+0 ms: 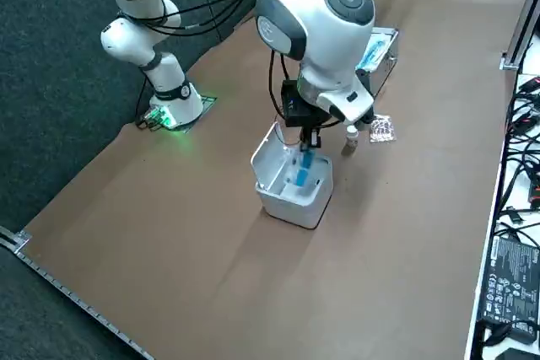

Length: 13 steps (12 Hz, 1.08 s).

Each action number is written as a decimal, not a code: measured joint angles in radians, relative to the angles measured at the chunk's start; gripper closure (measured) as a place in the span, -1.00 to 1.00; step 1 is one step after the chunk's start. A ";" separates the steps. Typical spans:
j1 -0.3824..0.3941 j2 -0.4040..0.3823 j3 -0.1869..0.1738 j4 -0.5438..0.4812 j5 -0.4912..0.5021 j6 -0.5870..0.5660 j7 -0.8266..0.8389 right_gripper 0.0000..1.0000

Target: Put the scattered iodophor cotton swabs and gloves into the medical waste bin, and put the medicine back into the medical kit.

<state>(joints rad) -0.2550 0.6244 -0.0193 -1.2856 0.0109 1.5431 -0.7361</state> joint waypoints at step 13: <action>0.252 0.000 0.043 0.026 0.005 0.141 0.222 -1.00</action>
<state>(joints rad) -0.0026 0.6249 0.0232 -1.2593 0.0157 1.6840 -0.5138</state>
